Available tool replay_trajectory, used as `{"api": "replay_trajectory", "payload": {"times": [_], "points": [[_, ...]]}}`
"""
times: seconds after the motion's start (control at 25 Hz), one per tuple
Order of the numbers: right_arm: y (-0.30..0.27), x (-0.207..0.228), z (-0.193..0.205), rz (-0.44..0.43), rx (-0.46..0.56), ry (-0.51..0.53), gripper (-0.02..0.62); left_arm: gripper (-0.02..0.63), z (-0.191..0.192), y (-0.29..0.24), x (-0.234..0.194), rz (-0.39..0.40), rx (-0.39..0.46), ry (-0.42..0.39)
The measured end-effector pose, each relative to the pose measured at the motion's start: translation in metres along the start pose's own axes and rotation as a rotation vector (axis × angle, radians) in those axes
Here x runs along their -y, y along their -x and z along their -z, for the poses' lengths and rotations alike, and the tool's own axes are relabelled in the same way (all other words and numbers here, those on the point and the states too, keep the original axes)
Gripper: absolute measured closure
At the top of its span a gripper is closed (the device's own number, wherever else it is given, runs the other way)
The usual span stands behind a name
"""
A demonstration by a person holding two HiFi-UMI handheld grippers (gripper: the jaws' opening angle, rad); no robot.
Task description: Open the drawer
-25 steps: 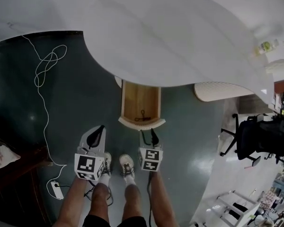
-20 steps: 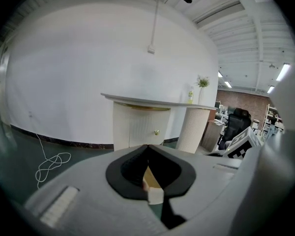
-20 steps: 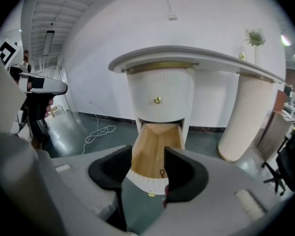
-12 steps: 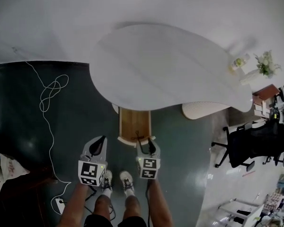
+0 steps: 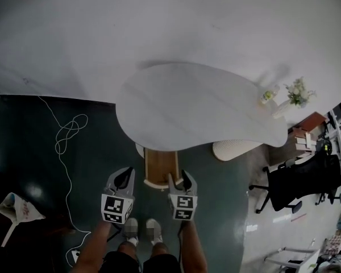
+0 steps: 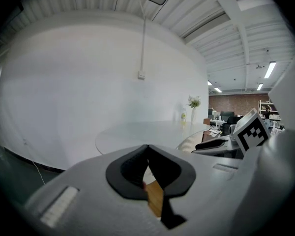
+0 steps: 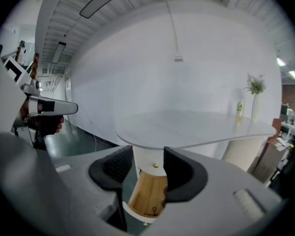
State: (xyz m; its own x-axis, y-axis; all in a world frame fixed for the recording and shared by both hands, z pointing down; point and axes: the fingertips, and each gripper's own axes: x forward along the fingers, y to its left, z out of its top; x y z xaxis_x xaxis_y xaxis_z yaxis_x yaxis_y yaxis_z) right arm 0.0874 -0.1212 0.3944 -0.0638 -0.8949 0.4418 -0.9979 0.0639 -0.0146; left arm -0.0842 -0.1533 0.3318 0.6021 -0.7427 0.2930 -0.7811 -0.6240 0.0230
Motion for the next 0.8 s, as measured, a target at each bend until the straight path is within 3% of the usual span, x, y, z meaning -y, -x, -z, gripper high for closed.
{"api": "replay_trajectory", "payload": {"times": [0.44, 0.52, 0.8], "points": [[0.064, -0.007, -0.108, 0.024, 0.147, 0.042, 0.446, 0.597, -0.092, 0.041, 0.002, 0.003, 0.081, -0.048], [0.078, -0.008, -0.123, 0.037, 0.175, 0.046, 0.484, 0.596, -0.107, 0.051, 0.001, -0.003, 0.097, -0.055], [0.122, -0.012, -0.161, 0.049, 0.234, 0.057, 0.506, 0.597, -0.154, 0.087, 0.0, -0.03, 0.162, -0.078]]}}
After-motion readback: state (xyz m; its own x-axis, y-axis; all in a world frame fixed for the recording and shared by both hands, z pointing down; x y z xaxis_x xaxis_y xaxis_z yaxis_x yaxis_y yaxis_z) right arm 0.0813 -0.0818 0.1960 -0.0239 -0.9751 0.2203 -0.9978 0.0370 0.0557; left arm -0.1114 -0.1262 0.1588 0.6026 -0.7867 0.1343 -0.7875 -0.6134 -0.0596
